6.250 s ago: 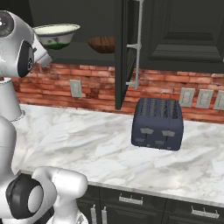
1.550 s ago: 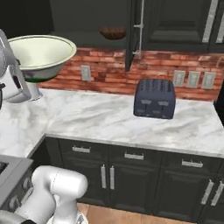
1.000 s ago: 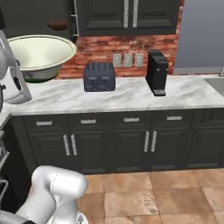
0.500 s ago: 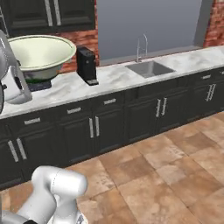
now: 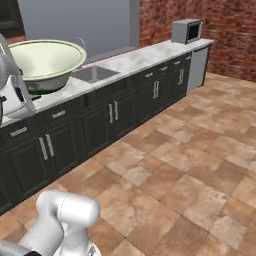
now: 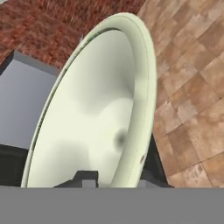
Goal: Take the smaller bowl and place it next to the appetizer plate on the dining counter , and place the larger bowl next to the plate with cooked food.
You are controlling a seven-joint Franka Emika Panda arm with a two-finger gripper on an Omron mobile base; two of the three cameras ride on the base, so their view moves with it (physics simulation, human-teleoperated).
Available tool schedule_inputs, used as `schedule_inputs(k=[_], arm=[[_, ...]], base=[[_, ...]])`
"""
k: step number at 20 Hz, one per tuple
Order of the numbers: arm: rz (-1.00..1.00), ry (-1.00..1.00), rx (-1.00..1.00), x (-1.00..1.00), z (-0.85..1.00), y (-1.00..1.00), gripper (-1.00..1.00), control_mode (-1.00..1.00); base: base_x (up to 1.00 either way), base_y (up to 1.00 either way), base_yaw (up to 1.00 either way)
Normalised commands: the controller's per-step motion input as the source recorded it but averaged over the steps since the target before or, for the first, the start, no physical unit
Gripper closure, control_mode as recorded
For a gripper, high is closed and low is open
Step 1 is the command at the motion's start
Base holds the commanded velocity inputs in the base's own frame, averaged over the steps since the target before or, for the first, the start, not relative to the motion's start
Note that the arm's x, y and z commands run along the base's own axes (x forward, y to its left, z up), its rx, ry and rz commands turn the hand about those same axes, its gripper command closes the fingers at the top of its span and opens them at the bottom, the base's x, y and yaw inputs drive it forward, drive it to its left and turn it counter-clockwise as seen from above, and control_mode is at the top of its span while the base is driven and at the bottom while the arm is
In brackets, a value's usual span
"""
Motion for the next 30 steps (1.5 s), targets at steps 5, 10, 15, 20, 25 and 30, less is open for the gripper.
schedule_inputs(k=[5, 10, 15, 20, 25, 30], arm=[[0.00, 0.00, 0.00, 0.00, 0.00, 0.00, 1.00, 1.00], [0.00, 0.00, 0.00, 0.00, 0.00, 0.00, 1.00, 1.00], [0.00, 0.00, 0.00, 0.00, 0.00, 0.00, 1.00, 1.00], [0.00, 0.00, 0.00, 0.00, 0.00, 0.00, 1.00, 1.00], [0.00, 0.00, 0.00, 0.00, 0.00, 0.00, 1.00, 1.00], [0.00, 0.00, 0.00, 0.00, 0.00, 0.00, 1.00, 1.00]], base=[[-0.02, -0.42, -0.57], [0.17, -0.03, -0.50], [0.01, -0.61, -0.38], [-0.01, -1.00, -0.23], [0.00, -1.00, -0.14], [0.00, -1.00, -0.10]])
